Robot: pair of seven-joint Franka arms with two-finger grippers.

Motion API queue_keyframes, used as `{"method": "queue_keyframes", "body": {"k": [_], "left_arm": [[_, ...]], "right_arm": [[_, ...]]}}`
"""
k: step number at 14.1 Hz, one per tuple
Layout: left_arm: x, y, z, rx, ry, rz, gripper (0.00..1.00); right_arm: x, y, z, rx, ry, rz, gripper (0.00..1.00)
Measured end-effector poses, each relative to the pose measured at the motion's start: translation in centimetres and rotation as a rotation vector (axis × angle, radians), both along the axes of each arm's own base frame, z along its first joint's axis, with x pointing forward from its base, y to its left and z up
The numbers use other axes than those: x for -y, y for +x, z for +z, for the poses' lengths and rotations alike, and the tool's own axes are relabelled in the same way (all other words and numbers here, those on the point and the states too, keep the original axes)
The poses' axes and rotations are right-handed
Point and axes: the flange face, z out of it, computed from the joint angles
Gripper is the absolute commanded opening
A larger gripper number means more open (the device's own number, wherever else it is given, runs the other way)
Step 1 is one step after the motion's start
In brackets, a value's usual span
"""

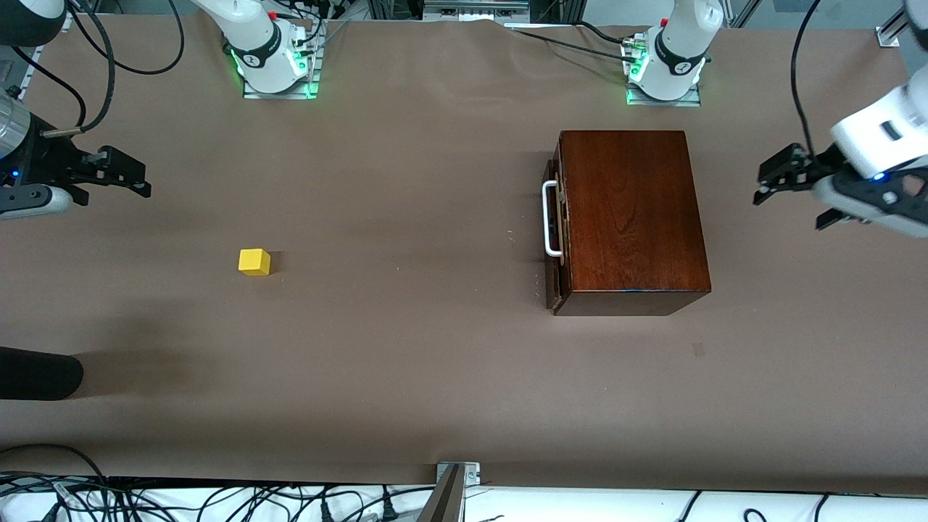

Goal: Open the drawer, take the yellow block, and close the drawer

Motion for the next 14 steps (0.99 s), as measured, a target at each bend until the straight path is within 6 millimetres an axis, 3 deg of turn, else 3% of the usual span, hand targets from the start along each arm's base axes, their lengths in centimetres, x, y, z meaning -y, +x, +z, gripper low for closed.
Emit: {"method": "queue_keyframes", "body": {"k": [2,4,8,14], "left_arm": [[-0.3,-1.2,0.3,-0.009,-0.005,0.146,1.0],[0.6,-1.7,-0.2,-0.031,-0.003,0.229,1.0],[2.3,-1.9,-1.6,-0.058,0.016,0.239,1.0],[1.5,-1.9,-2.3,-0.069,0.027,0.254,1.0]], "right_arm": [[0.0,0.0,0.0,0.0,0.0,0.001,1.0],[-0.1,0.0,0.0,0.0,0.0,0.002,1.0],[-0.1,0.0,0.0,0.0,0.0,0.002,1.0],[-0.1,0.0,0.0,0.001,0.0,0.003,1.0]]}}
